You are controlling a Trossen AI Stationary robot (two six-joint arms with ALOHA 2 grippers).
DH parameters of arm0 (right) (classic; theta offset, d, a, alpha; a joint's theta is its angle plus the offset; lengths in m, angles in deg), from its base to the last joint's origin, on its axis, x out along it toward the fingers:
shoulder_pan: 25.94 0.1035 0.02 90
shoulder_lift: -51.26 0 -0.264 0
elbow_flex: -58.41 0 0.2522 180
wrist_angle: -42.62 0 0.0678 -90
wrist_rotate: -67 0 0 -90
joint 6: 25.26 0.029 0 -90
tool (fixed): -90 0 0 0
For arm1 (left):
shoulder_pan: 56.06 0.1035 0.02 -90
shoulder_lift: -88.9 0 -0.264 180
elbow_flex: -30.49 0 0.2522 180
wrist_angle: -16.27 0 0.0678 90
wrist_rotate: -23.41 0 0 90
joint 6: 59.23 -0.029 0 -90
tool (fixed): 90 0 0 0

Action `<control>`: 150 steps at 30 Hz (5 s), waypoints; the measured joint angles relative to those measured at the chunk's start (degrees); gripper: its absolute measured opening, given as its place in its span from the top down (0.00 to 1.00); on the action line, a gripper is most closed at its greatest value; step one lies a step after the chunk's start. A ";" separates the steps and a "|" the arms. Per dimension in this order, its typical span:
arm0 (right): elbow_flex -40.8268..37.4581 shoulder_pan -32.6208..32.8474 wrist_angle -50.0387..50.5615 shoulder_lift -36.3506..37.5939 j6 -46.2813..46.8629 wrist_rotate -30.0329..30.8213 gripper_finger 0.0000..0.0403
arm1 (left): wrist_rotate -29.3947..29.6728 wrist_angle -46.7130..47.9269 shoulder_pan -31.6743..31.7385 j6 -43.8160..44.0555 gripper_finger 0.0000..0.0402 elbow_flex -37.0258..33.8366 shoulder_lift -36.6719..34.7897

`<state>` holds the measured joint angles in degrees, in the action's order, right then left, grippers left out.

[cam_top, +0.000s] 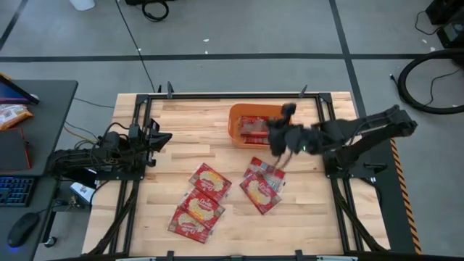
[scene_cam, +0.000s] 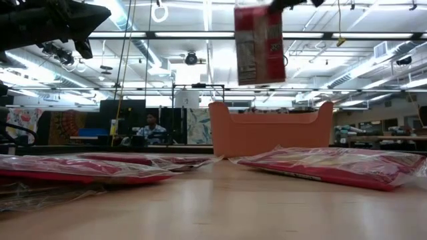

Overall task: Sort popcorn bags into baskets
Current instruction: Put the red popcorn bag into the orange bin

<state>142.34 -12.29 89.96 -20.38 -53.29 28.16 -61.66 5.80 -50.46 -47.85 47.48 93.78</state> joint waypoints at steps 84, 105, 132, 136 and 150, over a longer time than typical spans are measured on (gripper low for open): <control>11.01 5.59 12.73 -35.09 63.55 -31.41 0.73 | -0.09 -1.82 -0.02 4.86 0.94 0.02 0.33; 1.87 9.05 21.93 -32.03 91.75 -45.61 0.42 | -3.67 -1.61 -0.04 4.97 0.94 0.04 1.27; -11.74 6.36 2.08 -29.83 97.39 -47.80 0.87 | -3.72 -1.64 -0.04 4.50 0.94 0.02 1.27; -9.33 6.19 4.66 -30.03 95.06 -49.12 0.94 | -3.72 -1.64 -0.04 4.46 0.94 0.02 1.27; 15.13 5.66 40.44 -30.01 86.29 -34.48 0.94 | -3.70 -1.62 -0.04 4.44 0.94 0.02 1.27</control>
<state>157.47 -6.63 130.40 -50.39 33.00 -6.32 -65.36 4.19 -50.50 -43.42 47.50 95.05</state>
